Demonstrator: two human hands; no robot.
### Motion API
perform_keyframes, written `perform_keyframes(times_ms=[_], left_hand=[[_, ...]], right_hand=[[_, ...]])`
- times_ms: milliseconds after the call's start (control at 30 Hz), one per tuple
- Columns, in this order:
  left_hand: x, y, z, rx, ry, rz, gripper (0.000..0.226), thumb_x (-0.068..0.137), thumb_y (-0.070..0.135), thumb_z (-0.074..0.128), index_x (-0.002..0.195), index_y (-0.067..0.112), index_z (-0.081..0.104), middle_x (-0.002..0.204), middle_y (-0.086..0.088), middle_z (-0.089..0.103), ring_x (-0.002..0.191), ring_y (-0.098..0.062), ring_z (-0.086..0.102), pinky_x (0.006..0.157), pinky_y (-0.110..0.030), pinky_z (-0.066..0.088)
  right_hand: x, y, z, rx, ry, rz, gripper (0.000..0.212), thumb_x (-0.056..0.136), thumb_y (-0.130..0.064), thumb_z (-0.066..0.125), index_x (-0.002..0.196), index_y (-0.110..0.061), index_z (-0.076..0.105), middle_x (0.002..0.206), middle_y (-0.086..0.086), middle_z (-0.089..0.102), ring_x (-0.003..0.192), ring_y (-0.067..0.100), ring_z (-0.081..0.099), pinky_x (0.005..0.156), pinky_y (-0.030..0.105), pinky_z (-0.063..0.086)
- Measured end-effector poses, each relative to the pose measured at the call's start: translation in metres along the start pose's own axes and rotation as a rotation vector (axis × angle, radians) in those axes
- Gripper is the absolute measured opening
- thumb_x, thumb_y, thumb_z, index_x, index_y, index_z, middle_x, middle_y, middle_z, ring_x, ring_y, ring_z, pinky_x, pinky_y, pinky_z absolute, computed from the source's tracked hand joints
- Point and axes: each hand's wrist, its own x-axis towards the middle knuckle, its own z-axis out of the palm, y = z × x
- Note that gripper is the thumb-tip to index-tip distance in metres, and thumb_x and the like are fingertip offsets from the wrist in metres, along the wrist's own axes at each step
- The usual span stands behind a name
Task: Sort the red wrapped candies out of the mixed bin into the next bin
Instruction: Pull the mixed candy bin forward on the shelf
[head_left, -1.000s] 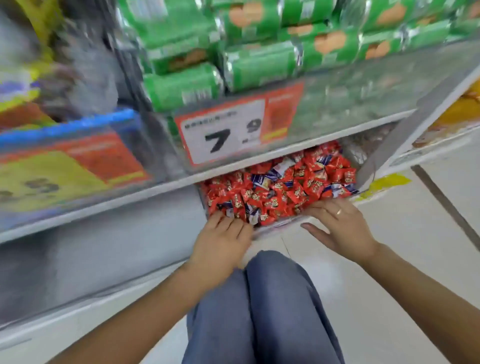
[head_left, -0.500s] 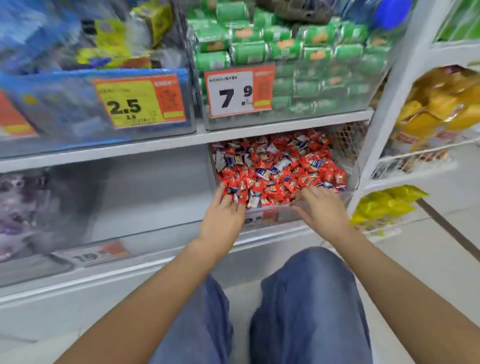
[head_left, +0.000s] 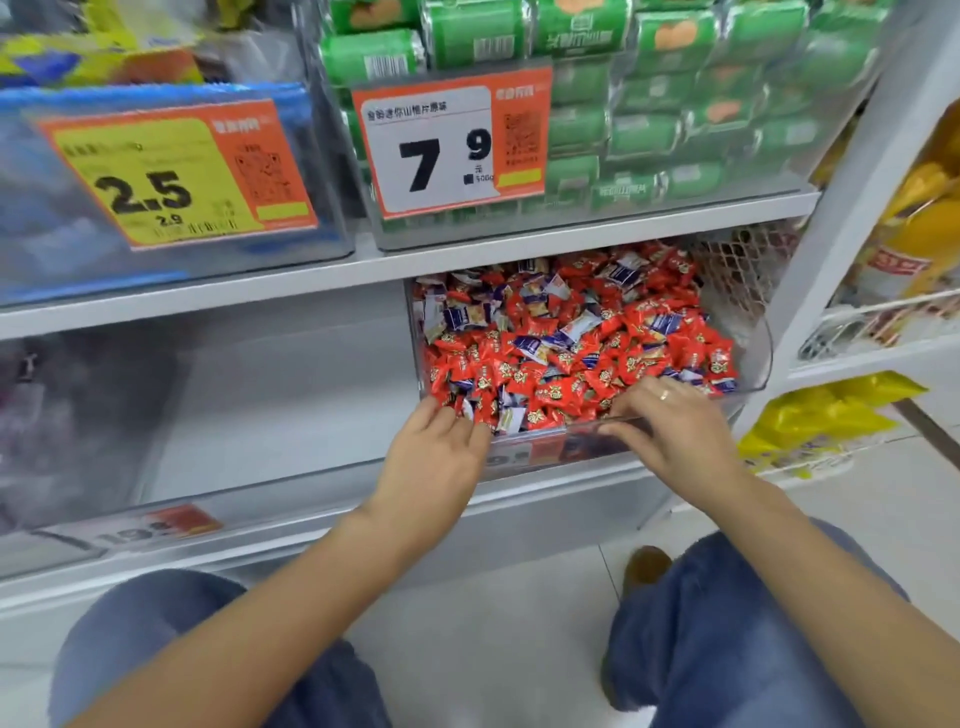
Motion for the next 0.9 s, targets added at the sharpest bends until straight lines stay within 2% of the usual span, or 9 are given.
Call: perform_keyframes(times_ms=[167, 267, 333, 433, 500, 567, 633, 800, 900], left_hand=[[0.003, -0.003, -0.017, 0.032, -0.037, 0.044, 0.021, 0.047, 0.001, 0.065, 0.064, 0.011, 0.058, 0.054, -0.006, 0.056, 0.053, -0.024, 0.051, 0.073, -0.033, 0.031], [0.014, -0.009, -0.036, 0.013, -0.027, 0.026, 0.028, 0.042, 0.009, 0.076, 0.063, 0.012, 0.058, 0.053, -0.005, 0.057, 0.054, -0.024, 0.053, 0.071, -0.034, 0.043], [0.017, -0.013, -0.049, 0.001, -0.030, 0.023, 0.033, 0.037, 0.015, 0.081, 0.062, 0.013, 0.058, 0.052, -0.003, 0.056, 0.053, -0.023, 0.053, 0.065, -0.030, 0.046], [0.007, -0.009, -0.056, 0.005, -0.035, 0.029, 0.030, 0.038, 0.010, 0.077, 0.061, 0.013, 0.057, 0.052, -0.003, 0.056, 0.052, -0.023, 0.052, 0.061, -0.029, 0.043], [-0.004, 0.000, -0.055, 0.027, -0.022, 0.023, 0.027, 0.042, 0.008, 0.075, 0.063, 0.012, 0.057, 0.053, -0.005, 0.056, 0.053, -0.024, 0.052, 0.064, -0.031, 0.042], [-0.014, 0.011, -0.053, 0.017, 0.030, 0.026, 0.017, 0.048, 0.003, 0.057, 0.063, 0.011, 0.055, 0.054, -0.007, 0.055, 0.053, -0.026, 0.051, 0.067, -0.035, 0.036], [-0.023, 0.023, -0.050, 0.009, 0.048, 0.035, 0.019, 0.049, 0.003, 0.047, 0.065, 0.011, 0.054, 0.055, -0.008, 0.055, 0.054, -0.026, 0.051, 0.069, -0.036, 0.032], [-0.039, 0.050, -0.040, 0.039, 0.042, 0.029, 0.019, 0.054, 0.001, 0.047, 0.069, 0.008, 0.056, 0.057, -0.011, 0.055, 0.056, -0.027, 0.052, 0.079, -0.040, 0.035], [-0.040, 0.052, -0.044, 0.053, 0.042, 0.010, 0.012, 0.060, 0.003, 0.049, 0.069, 0.009, 0.055, 0.056, -0.010, 0.054, 0.055, -0.027, 0.052, 0.077, -0.039, 0.034]], right_hand=[[0.001, -0.003, -0.009, 0.058, 0.025, 0.018, 0.023, 0.082, -0.035, 0.064, 0.081, -0.012, 0.064, 0.079, -0.001, 0.060, 0.073, 0.022, 0.057, 0.066, 0.031, 0.041], [0.014, -0.006, -0.028, 0.078, 0.078, 0.026, 0.023, 0.081, -0.034, 0.067, 0.082, -0.011, 0.064, 0.077, -0.002, 0.059, 0.072, 0.017, 0.052, 0.067, 0.025, 0.034], [0.020, -0.008, -0.043, 0.099, 0.084, 0.013, 0.024, 0.080, -0.033, 0.071, 0.082, -0.010, 0.064, 0.077, -0.002, 0.058, 0.073, 0.012, 0.047, 0.068, 0.022, 0.032], [0.012, -0.013, -0.050, 0.100, 0.069, 0.010, 0.024, 0.079, -0.033, 0.072, 0.082, -0.010, 0.064, 0.077, -0.002, 0.058, 0.072, 0.013, 0.049, 0.066, 0.026, 0.039], [-0.002, -0.020, -0.048, 0.143, 0.066, 0.031, 0.023, 0.079, -0.033, 0.072, 0.081, -0.012, 0.063, 0.077, -0.005, 0.057, 0.072, 0.011, 0.049, 0.066, 0.024, 0.037], [-0.017, -0.025, -0.046, 0.193, 0.073, 0.066, 0.019, 0.078, -0.028, 0.074, 0.079, -0.013, 0.063, 0.076, -0.007, 0.056, 0.072, 0.006, 0.045, 0.065, 0.023, 0.035], [-0.032, -0.028, -0.045, 0.196, 0.082, 0.091, 0.018, 0.076, -0.024, 0.077, 0.078, -0.013, 0.062, 0.075, -0.007, 0.056, 0.072, 0.003, 0.042, 0.064, 0.025, 0.036], [-0.062, -0.031, -0.039, 0.163, 0.074, 0.128, 0.016, 0.078, -0.026, 0.073, 0.080, -0.012, 0.064, 0.076, -0.003, 0.059, 0.073, 0.009, 0.048, 0.063, 0.031, 0.042], [-0.066, -0.031, -0.037, 0.165, 0.078, 0.153, 0.016, 0.081, -0.024, 0.073, 0.084, -0.011, 0.066, 0.080, -0.001, 0.061, 0.074, 0.015, 0.053, 0.066, 0.029, 0.043]])
